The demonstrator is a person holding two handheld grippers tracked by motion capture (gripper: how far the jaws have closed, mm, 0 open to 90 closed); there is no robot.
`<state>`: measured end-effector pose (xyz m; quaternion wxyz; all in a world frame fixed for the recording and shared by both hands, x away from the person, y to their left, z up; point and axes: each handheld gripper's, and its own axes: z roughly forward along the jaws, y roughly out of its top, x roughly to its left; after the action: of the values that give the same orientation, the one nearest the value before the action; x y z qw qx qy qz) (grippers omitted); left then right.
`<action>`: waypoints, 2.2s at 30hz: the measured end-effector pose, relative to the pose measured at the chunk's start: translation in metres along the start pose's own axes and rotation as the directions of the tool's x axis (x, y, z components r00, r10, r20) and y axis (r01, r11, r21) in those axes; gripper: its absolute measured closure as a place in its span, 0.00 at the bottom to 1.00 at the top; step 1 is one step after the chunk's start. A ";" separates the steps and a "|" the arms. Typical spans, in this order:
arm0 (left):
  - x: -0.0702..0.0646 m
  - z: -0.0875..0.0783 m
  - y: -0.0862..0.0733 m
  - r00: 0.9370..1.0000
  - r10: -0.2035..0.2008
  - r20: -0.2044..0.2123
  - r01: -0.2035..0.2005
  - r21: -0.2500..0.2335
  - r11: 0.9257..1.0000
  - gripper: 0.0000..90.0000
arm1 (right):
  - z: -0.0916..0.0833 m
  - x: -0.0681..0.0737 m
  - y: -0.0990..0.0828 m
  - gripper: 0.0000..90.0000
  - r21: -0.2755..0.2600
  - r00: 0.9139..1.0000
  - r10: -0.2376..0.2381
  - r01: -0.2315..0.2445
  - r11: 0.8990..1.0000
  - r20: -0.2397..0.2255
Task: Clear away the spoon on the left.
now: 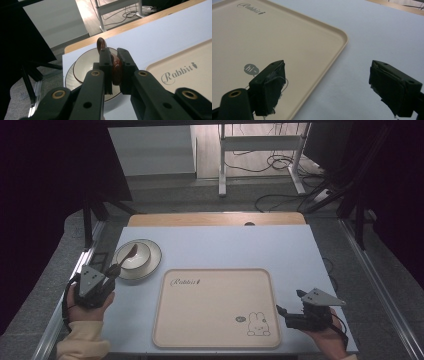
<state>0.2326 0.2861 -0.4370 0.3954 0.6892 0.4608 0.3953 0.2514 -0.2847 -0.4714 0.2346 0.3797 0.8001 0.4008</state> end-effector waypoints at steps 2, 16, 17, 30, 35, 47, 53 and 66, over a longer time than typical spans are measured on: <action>0.000 -0.002 0.001 1.000 -0.002 0.001 0.002 -0.006 1.000 0.93 | 0.000 0.000 0.000 0.15 0.000 1.000 0.000 0.000 1.000 0.000; -0.001 -0.011 0.005 1.000 -0.004 0.006 0.004 -0.024 1.000 0.93 | 0.000 0.001 0.000 0.15 -0.002 1.000 -0.003 0.003 1.000 0.004; -0.001 -0.011 0.005 1.000 -0.004 0.007 0.005 -0.026 1.000 0.93 | 0.000 0.001 0.000 0.15 -0.002 1.000 -0.003 0.003 1.000 0.004; -0.014 -0.014 0.006 0.999 0.037 0.032 -0.037 -0.024 0.999 0.93 | 0.000 0.001 0.000 0.15 -0.004 1.000 -0.005 0.005 1.000 0.003; -0.019 -0.014 0.008 0.998 0.038 0.054 -0.037 -0.028 0.999 0.93 | 0.000 0.001 0.000 0.15 -0.004 1.000 -0.005 0.005 1.000 0.003; -0.028 -0.019 0.005 0.995 0.052 0.081 -0.050 -0.027 0.998 0.93 | -0.001 0.001 0.000 0.15 -0.003 1.000 -0.003 0.003 1.000 0.001; -0.035 -0.019 0.001 0.993 0.060 0.105 -0.058 -0.019 0.998 0.93 | 0.000 0.001 0.000 0.15 -0.001 1.000 -0.003 0.003 1.000 0.000; -0.048 -0.017 -0.003 0.986 0.086 0.145 -0.087 -0.002 0.996 0.93 | 0.000 0.001 -0.001 0.15 0.001 1.000 -0.006 0.006 1.000 0.001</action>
<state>0.2039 0.2450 -0.4424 0.4090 0.7364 0.4012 0.3600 0.2504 -0.2840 -0.4719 0.2359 0.3776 0.8013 0.3996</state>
